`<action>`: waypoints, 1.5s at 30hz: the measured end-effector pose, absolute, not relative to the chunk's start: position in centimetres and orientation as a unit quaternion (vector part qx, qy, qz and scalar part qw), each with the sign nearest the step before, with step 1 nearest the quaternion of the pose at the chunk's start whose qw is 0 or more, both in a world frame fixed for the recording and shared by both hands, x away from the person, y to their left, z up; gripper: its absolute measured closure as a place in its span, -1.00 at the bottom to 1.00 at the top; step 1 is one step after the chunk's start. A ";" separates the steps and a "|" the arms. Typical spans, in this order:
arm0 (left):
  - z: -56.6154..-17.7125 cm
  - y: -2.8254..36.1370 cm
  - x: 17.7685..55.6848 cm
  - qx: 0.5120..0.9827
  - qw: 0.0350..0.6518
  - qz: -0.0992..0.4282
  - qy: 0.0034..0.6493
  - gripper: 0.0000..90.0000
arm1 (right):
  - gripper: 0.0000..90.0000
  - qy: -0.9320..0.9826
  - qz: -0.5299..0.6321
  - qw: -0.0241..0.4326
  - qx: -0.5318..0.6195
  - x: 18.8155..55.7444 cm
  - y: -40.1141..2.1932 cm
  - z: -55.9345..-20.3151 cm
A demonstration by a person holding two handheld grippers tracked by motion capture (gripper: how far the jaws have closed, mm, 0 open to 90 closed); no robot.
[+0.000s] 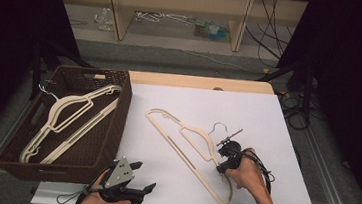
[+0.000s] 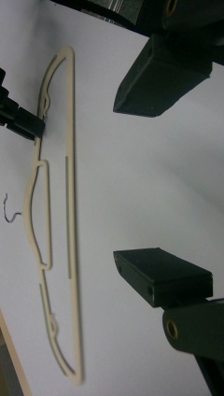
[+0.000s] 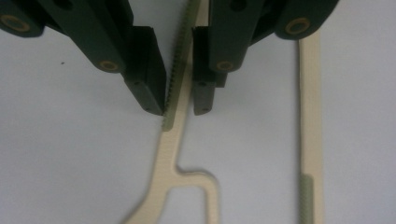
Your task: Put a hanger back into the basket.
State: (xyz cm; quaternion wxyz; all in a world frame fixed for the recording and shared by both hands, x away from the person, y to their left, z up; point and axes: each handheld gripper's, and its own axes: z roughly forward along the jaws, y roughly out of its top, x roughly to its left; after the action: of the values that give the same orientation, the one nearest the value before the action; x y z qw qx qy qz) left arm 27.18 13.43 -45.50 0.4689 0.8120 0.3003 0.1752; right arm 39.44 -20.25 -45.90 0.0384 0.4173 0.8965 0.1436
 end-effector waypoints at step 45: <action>-45.3 8.2 35.5 0.824 0.440 0.188 0.303 -0.46 | 0.77 0.938 0.137 0.064 0.312 37.3 -21.7 -43.4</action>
State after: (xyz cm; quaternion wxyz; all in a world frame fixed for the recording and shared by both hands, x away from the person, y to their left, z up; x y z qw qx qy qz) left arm 35.49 8.21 -45.26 0.4396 0.8244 0.3031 0.1878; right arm 37.27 -21.75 -43.39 0.0642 0.3123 0.9379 0.1368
